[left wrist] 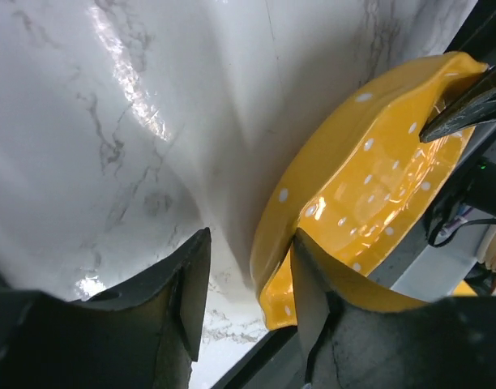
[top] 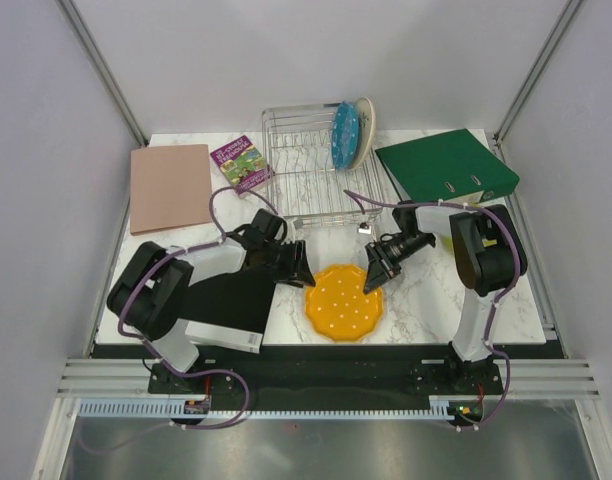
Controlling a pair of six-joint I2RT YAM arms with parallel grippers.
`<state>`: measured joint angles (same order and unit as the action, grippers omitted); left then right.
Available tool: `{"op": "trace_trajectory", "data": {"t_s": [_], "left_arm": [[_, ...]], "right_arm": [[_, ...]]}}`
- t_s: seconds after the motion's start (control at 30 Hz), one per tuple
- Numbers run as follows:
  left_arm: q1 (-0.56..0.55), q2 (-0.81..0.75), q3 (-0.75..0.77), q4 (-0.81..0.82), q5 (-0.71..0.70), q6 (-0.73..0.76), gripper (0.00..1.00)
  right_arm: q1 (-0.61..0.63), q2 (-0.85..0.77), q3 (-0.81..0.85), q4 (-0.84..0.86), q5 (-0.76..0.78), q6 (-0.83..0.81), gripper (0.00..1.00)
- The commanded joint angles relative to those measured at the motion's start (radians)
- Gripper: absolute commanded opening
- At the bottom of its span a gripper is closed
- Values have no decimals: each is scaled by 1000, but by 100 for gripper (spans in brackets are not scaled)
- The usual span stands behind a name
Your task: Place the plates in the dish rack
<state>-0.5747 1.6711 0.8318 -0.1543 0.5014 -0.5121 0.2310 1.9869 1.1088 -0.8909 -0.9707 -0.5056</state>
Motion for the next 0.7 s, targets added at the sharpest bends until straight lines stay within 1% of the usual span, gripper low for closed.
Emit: {"op": "trace_trajectory", "data": {"t_s": [0.0,0.03,0.07,0.1,0.13,0.17,0.2,0.23,0.3,0.33,0.37,0.4,0.43,0.47,0.5,0.53,0.57,0.6,0.63,0.67], "left_arm": [[111,-117,102,-118,-6,52,52],[130,-154,110,-145,32,50,52],[156,-224,119,-152,48,53,52],[164,-267,125,-160,51,63,52],[170,-305,131,-175,49,76,53],[177,-374,147,-179,49,114,53],[182,-402,154,-180,42,132,53],[188,-425,164,-182,4,147,54],[203,-471,188,-172,-43,190,54],[222,-478,205,-166,-84,204,54],[231,-479,211,-157,-104,233,55],[240,-481,214,-148,-125,244,55],[249,-484,216,-139,-159,251,55],[269,-485,213,-131,-172,257,55],[279,-490,210,-114,-181,256,55],[286,-496,202,-108,-202,254,55],[294,-501,195,-103,-214,250,55],[295,-507,190,-91,-224,245,55],[297,-519,175,-88,-224,239,55],[300,-527,167,-82,-222,230,55]], "right_arm": [[10,-141,58,-106,59,-131,0],[8,-163,94,-127,69,-143,0],[10,-183,114,-153,81,-152,0],[11,-215,138,-211,89,-160,0],[10,-227,199,-239,95,-169,0],[11,-243,236,-268,102,-174,0],[10,-243,278,-325,104,-177,0],[11,-243,375,-351,105,-177,0],[11,-218,497,-400,95,-133,0],[11,-203,632,-408,87,-108,0],[11,-179,701,-407,83,-50,0],[14,-169,765,-384,86,-24,0],[19,-159,878,-361,98,11,0],[27,-128,940,-340,111,44,0],[27,-103,1006,-292,124,144,0],[27,-73,1152,-264,136,201,0],[27,-18,1218,-226,153,261,0],[27,-1,1267,-95,176,427,0],[27,9,1304,-9,247,494,0],[31,0,1292,88,301,577,0]]}}
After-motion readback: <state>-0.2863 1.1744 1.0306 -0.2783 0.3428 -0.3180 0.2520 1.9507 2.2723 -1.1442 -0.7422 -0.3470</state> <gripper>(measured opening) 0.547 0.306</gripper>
